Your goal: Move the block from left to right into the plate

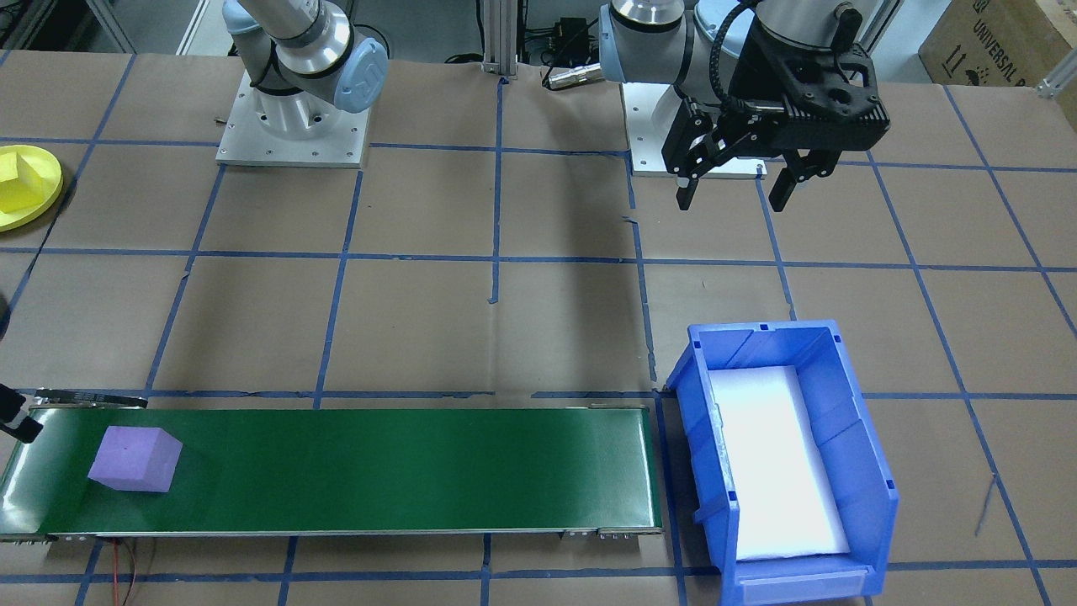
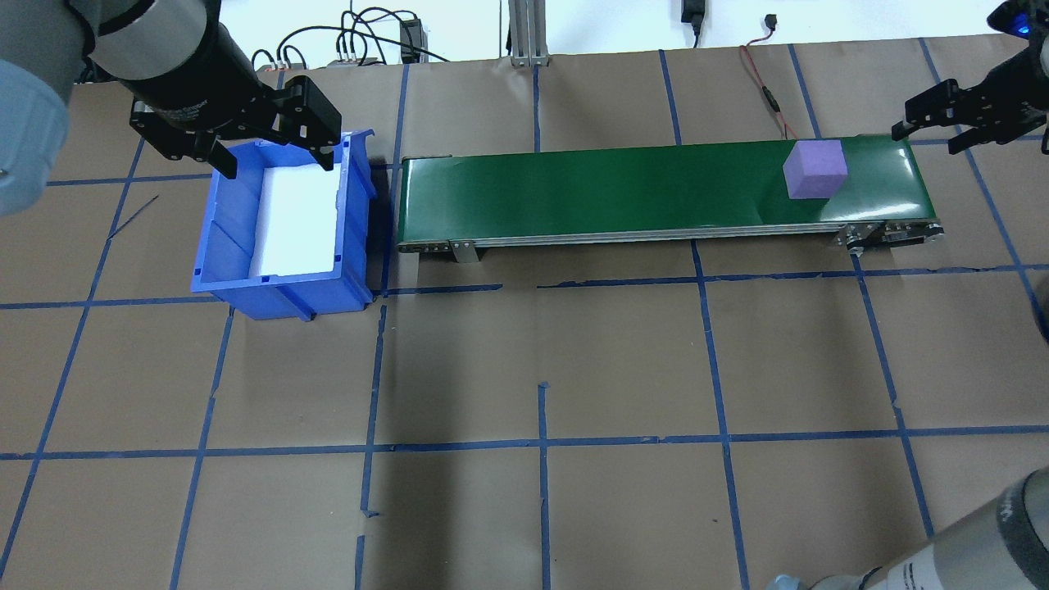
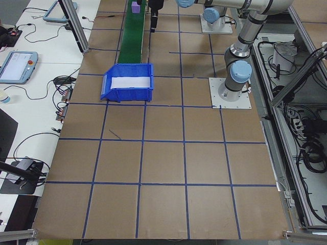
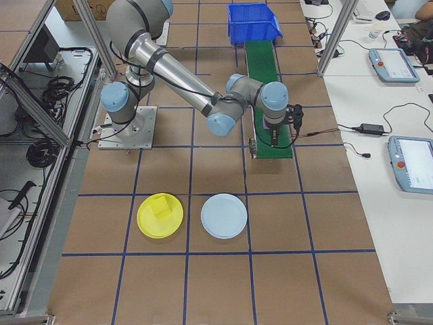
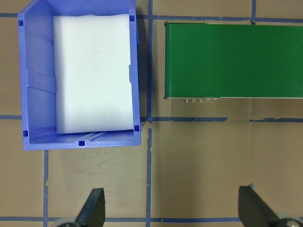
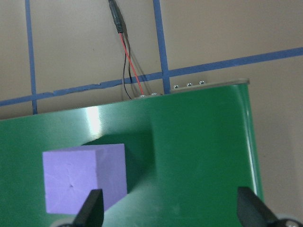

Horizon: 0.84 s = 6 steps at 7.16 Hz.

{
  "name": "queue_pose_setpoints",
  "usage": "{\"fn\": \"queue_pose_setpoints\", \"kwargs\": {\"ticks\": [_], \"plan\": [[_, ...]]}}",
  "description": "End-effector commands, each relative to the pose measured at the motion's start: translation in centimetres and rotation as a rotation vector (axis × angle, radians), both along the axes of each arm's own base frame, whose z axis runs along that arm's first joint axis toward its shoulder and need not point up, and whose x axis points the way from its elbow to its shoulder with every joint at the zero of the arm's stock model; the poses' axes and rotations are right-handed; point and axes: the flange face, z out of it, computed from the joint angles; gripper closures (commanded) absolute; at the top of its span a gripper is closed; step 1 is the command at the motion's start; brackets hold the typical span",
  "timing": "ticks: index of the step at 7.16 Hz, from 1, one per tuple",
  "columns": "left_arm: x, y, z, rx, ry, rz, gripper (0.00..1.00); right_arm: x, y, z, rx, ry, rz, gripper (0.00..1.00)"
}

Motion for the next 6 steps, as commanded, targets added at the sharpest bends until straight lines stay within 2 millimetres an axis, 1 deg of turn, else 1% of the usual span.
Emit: {"fn": "queue_pose_setpoints", "kwargs": {"ticks": [1, 2, 3, 5, 6], "plan": [[0.0, 0.0, 0.0, 0.000, 0.000, 0.000, 0.00, 1.2, -1.2, -1.4, 0.046, -0.095, -0.099, 0.00], [0.0, 0.0, 0.0, 0.000, 0.000, 0.000, 0.00, 1.7, -1.8, -2.6, 0.050, -0.155, -0.120, 0.00], [0.0, 0.0, 0.0, 0.000, 0.000, 0.000, 0.00, 2.3, -2.0, -2.6, 0.054, -0.159, -0.120, 0.00], [0.0, 0.0, 0.0, 0.000, 0.000, 0.000, 0.00, 2.9, -2.4, -4.5, 0.081, -0.166, -0.105, 0.00], [0.0, 0.0, 0.0, 0.000, 0.000, -0.002, 0.00, 3.4, -2.5, -4.8, 0.082, -0.158, -0.086, 0.00]]}}
